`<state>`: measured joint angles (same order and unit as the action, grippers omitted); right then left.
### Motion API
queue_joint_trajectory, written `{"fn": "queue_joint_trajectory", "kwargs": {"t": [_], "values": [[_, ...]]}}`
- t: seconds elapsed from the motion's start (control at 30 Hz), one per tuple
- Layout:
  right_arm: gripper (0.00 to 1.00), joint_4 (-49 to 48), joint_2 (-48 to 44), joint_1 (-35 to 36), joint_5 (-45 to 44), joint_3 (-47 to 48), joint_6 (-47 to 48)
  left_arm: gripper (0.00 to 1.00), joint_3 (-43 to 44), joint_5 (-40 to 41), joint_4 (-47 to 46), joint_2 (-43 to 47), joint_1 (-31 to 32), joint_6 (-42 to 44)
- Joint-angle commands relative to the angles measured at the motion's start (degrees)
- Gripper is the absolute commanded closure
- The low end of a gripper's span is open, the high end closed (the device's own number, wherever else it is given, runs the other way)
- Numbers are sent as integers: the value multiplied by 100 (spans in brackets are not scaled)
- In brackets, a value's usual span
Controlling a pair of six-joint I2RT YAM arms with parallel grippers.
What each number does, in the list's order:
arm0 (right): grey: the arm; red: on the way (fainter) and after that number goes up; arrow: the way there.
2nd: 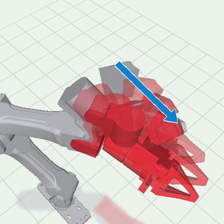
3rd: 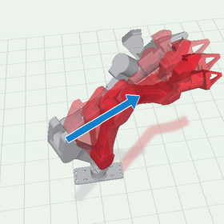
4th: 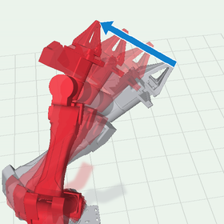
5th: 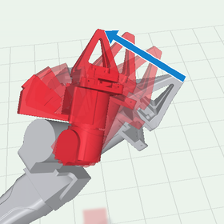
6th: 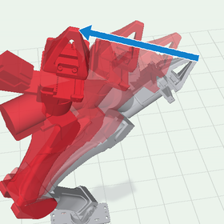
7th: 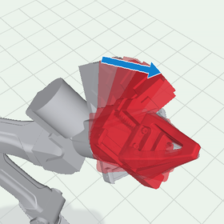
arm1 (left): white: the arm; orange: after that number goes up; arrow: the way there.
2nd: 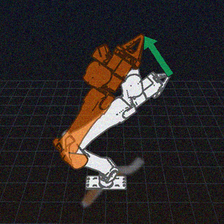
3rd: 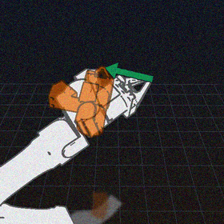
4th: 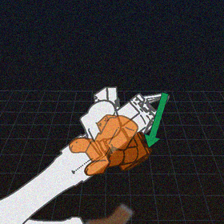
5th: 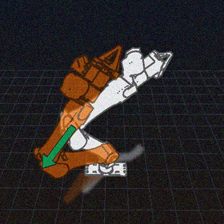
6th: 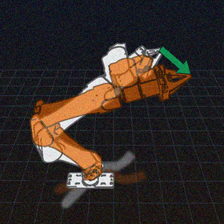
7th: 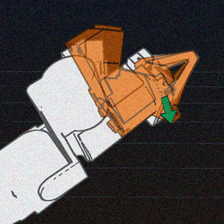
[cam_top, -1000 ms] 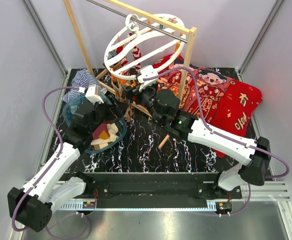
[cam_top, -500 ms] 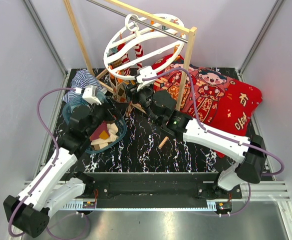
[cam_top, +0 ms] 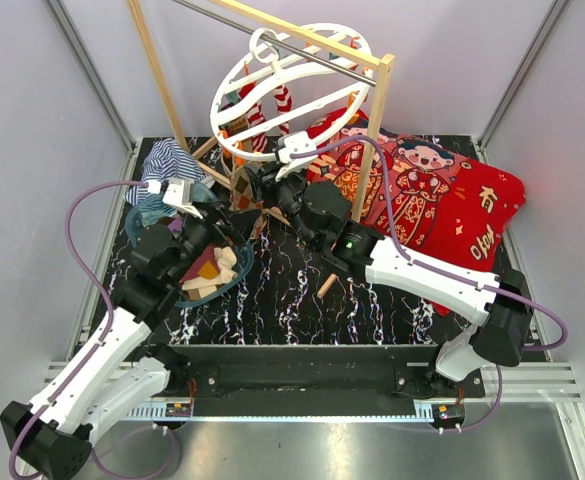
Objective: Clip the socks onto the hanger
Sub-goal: Open the clamp at the hanger.
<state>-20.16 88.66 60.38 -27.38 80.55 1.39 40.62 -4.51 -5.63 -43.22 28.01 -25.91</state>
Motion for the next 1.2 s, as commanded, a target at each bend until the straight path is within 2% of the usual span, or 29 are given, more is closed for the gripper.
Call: {"fn": "queue_joint_trajectory", "kwargs": {"t": [0.0, 0.37, 0.63, 0.83, 1.17], "values": [[78, 30, -279, 44, -57, 119, -481, 2, -28, -164, -703, 42, 55, 323], [88, -110, -490, 9, -93, -259, -1588, 5, 7, -463, -1010, -222, 64, -45], [97, -269, -631, -193, -40, -690, -2388, 7, -2, -507, -782, -46, 64, -204], [99, -357, -648, -343, 118, -804, -2705, 8, -2, -568, -799, -63, 64, -248], [99, -409, -754, -431, 259, -945, -2811, 24, 358, -1121, -1195, -696, 64, -573]]}}
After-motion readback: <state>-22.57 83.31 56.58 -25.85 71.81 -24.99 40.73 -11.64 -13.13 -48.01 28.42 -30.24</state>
